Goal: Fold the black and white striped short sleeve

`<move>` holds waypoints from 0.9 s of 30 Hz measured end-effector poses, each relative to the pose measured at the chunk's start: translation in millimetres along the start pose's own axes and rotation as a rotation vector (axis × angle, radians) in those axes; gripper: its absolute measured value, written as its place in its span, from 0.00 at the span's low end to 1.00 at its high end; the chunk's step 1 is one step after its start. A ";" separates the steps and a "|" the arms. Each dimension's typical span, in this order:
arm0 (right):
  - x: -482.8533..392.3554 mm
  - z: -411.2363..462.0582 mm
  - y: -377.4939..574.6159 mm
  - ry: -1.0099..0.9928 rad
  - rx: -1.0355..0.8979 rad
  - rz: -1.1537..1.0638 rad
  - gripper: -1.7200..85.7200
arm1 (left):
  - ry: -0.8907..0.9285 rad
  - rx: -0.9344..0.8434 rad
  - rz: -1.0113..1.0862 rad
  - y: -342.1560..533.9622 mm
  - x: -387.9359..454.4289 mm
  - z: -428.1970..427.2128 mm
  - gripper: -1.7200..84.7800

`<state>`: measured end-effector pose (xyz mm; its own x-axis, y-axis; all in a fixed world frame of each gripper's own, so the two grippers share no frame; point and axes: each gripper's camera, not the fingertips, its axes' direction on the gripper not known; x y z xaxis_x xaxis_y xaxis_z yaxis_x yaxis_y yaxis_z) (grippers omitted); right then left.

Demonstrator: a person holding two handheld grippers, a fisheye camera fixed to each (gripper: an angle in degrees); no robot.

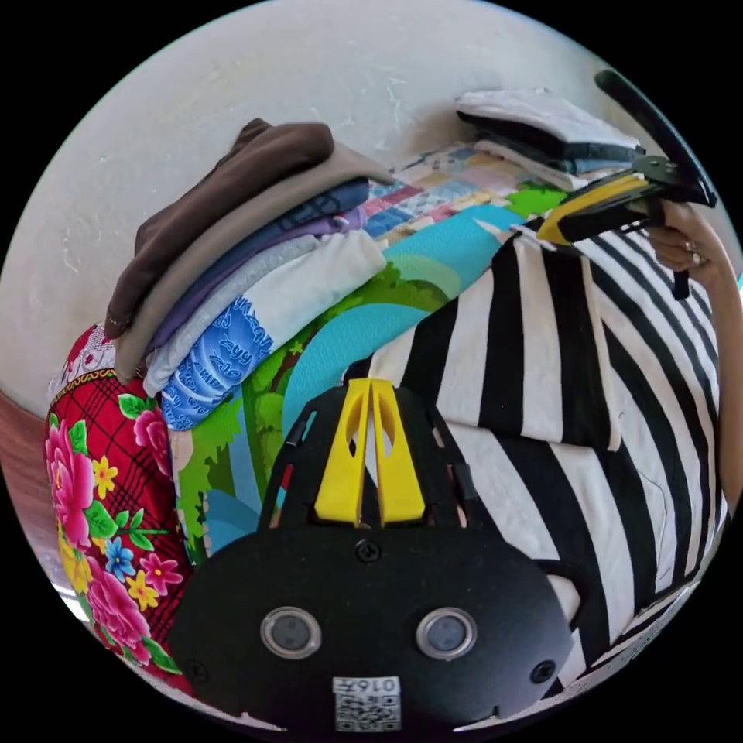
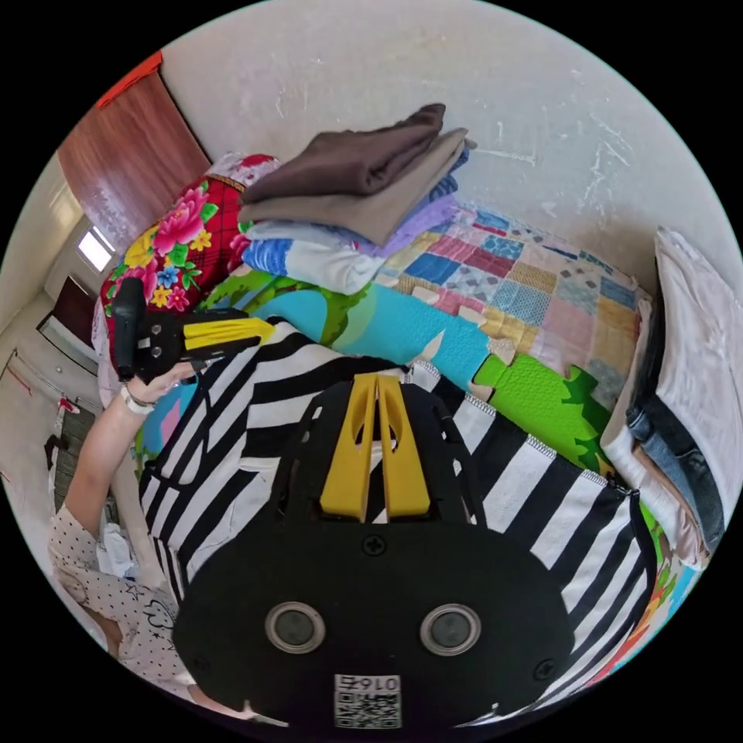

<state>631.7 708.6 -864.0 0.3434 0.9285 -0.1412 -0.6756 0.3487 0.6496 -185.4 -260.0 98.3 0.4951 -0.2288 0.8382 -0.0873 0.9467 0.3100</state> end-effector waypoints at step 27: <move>-261.2 -309.4 665.3 -0.247 1.733 -0.193 0.02 | 0.239 -0.048 -0.068 333.6 116.8 -190.1 0.01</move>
<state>-109.3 737.5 -626.1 0.5201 0.7978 -0.3049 0.7347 -0.2358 0.6361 7.6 72.2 214.3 0.6896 -0.2376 0.6841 -0.0085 0.9419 0.3357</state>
